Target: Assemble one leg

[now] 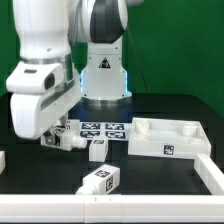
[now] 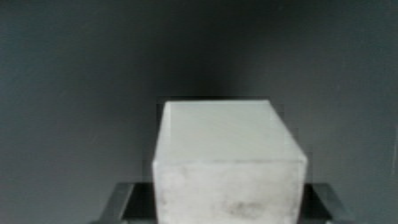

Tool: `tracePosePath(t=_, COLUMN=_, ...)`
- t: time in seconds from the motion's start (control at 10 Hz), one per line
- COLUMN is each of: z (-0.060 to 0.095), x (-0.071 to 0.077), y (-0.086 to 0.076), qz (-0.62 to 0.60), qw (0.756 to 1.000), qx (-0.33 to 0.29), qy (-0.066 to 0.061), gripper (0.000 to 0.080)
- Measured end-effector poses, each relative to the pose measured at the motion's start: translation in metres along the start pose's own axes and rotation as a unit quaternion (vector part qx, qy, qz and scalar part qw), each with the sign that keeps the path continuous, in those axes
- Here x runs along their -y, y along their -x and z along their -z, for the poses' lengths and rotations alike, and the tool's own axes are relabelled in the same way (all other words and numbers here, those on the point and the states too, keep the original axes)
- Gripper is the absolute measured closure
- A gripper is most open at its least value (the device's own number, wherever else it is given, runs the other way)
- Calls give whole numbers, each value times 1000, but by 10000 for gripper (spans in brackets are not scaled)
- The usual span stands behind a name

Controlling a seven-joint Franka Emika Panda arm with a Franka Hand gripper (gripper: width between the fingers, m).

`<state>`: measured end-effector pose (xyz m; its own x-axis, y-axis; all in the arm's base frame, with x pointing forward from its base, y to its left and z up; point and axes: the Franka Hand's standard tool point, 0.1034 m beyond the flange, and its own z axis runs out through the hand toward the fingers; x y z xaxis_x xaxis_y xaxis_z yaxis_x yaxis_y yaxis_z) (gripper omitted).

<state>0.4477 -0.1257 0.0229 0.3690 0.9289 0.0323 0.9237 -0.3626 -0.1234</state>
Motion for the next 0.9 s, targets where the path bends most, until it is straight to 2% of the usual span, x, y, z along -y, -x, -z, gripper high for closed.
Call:
tracePosePath(t=0.2, z=-5, x=2, y=10, qz=-9, qw=1000, qx=-1, qy=-5, gripper=517)
tracePosePath(t=0.4, z=-5, x=2, y=9, qz=-8, qw=1000, qx=-1, qy=-5, gripper=517)
tracePosePath(t=0.5, z=-5, x=2, y=9, qz=-8, qw=1000, qx=-1, qy=-5, gripper=464)
tracePosePath(t=0.6, z=-5, x=2, y=9, qz=-8, qw=1000, qx=-1, qy=-5, gripper=263)
tracePosePath(t=0.7, z=-4, x=1, y=8, qz=-9, qw=1000, qx=-1, qy=-5, gripper=263)
tracePosePath(t=0.8, z=8, x=-8, y=2, qz=-15, qw=1000, qx=7, qy=-9, gripper=184)
tracePosePath(t=0.9, z=27, x=-22, y=-10, qz=-13, qw=1000, qx=17, qy=-9, gripper=160)
